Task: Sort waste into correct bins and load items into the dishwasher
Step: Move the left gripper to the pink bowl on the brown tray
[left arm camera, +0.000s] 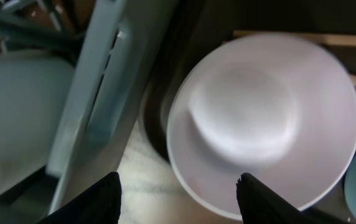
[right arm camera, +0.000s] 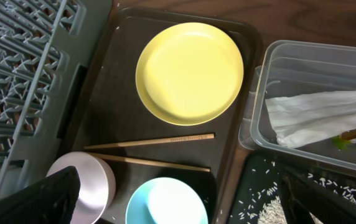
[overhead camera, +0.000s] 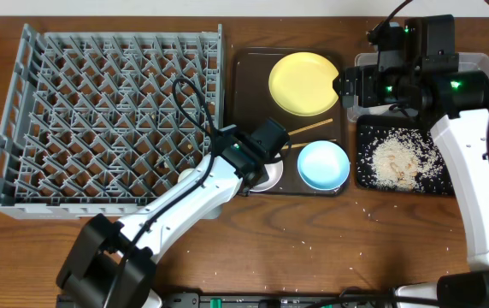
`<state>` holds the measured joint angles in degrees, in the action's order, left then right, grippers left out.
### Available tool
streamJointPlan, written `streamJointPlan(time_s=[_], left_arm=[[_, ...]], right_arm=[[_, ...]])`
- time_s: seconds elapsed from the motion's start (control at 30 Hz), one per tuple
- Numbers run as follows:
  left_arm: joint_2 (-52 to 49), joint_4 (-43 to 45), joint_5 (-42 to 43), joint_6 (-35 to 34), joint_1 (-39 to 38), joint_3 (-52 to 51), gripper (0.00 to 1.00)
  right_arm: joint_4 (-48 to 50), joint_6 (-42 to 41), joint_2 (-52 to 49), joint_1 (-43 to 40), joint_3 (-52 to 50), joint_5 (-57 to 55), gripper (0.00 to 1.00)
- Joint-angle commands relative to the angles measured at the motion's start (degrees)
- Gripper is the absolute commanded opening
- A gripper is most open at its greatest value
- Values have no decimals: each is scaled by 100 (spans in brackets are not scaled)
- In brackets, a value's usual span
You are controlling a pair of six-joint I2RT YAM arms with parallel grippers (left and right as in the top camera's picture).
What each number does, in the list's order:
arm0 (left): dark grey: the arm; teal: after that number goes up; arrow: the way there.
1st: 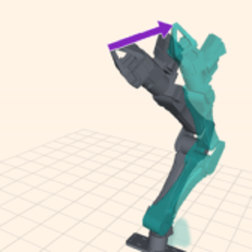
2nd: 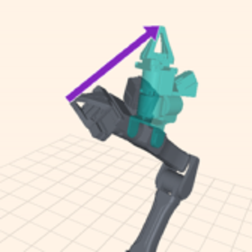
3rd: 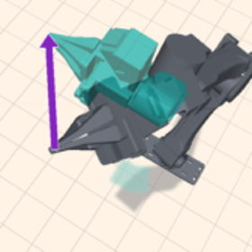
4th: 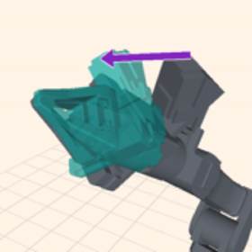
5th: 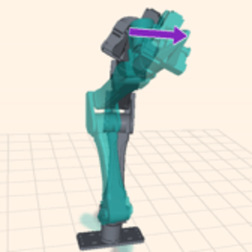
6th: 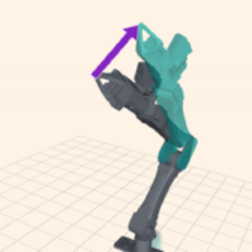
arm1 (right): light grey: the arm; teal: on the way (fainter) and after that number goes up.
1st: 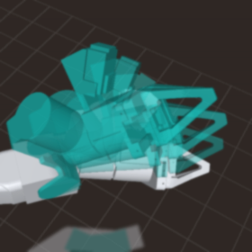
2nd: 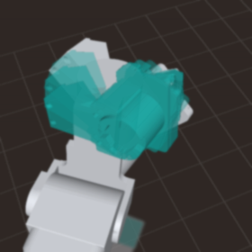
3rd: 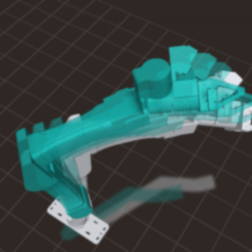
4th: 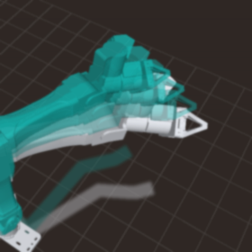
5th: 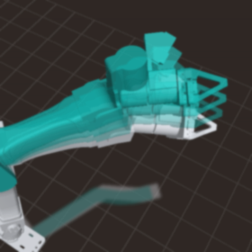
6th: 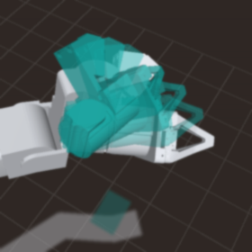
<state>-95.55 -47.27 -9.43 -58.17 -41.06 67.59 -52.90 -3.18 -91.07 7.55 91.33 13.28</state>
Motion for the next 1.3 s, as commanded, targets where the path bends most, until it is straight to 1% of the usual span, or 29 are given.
streamJointPlan(time_s=[0.0, 0.13, 0.27, 0.37, 0.5, 0.63, 0.8, 0.9, 1.0, 1.03, 1.07, 1.13, 1.27], left_arm=[[-350, 116, -155, 181, 26, -33, 60], [-647, 264, -28, 179, 28, -33, 59], [-706, 308, -22, 177, 96, -33, 59], [-732, 444, 57, 223, 210, -33, 54], [-938, 833, 645, 745, 363, -37, 49], [-1121, 868, 1010, 778, 588, -37, 45], [-1132, 949, 1095, 782, 719, -37, 39], [-1163, 1034, 1143, 844, 719, -37, 33], [-1165, 1047, 1158, 844, 719, -37, 31], [-1165, 1049, 1158, 844, 719, -37, 28], [-1165, 1051, 1158, 844, 719, -37, 24], [-1165, 1054, 1161, 841, 719, -37, 8], [-1121, 1047, 1211, 894, 719, 0, 7]], right_arm=[[0, 7, -46, 2, 70, 26, 99], [-2, 7, -46, 2, 70, 26, 99], [20, 7, -52, 2, 70, 26, 99], [31, 7, -70, 2, 70, 26, 99], [13, 7, -76, 2, 70, 26, 99], [-9, 7, -76, 2, 70, 26, 99], [-7, 7, -76, 2, 70, 26, 99], [-7, 7, -76, 2, 70, 26, 99], [-9, 7, -76, 2, 70, 26, 99], [-7, 7, -76, 2, 70, 26, 99], [-7, 7, -76, 2, 70, 26, 99], [-7, 7, -76, 2, 70, 26, 99], [-7, 7, -76, 2, 70, 26, 99]])
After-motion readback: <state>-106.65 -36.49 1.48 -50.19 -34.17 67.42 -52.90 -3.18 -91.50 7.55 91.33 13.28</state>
